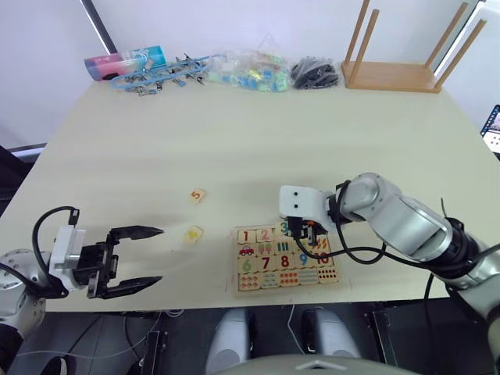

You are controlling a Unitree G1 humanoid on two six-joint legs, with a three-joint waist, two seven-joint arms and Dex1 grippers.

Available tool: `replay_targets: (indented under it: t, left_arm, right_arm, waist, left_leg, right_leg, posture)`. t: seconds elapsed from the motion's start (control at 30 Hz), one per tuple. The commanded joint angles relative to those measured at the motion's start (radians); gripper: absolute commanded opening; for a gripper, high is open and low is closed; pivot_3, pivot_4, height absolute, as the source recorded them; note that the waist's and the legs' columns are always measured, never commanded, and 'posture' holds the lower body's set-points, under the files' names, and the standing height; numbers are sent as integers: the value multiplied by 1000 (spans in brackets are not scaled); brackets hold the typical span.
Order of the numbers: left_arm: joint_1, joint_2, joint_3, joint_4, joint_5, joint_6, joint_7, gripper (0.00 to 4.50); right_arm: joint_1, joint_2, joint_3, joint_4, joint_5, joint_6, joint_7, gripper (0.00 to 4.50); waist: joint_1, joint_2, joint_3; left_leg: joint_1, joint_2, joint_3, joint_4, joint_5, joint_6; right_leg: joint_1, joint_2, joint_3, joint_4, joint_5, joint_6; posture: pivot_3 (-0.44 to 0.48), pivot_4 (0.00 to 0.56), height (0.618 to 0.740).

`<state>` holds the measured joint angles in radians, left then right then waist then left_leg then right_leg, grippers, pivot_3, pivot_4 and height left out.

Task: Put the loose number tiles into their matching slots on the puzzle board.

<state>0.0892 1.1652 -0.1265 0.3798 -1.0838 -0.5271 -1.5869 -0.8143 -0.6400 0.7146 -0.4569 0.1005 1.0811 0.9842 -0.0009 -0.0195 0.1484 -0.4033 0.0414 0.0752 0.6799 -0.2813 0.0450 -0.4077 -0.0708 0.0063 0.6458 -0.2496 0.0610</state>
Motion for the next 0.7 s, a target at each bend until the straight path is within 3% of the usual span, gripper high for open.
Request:
replay_targets:
  t: [0.03, 0.7]
  left_arm:
    - [-8, 18, 16, 15, -16, -14, -28, 4500]
    - [-7, 36, 12, 25, -20, -18, -28, 4500]
  right_arm:
    - [-25, 1, 12, -9, -15, -9, -14, 891]
    - [-43, 32, 67, 16, -31, -27, -26, 891]
  waist:
    - [-4, 0, 0]
    - [-13, 0, 0]
  left_leg:
    - [0, 0, 0, 0, 0, 0]
    - [-10, 0, -2, 3, 0, 0]
  right_leg:
    - [0, 0, 0, 0, 0, 0]
    - [-6, 0, -6, 0, 2, 3]
  posture:
    - [0, 150, 737]
    - [0, 150, 737]
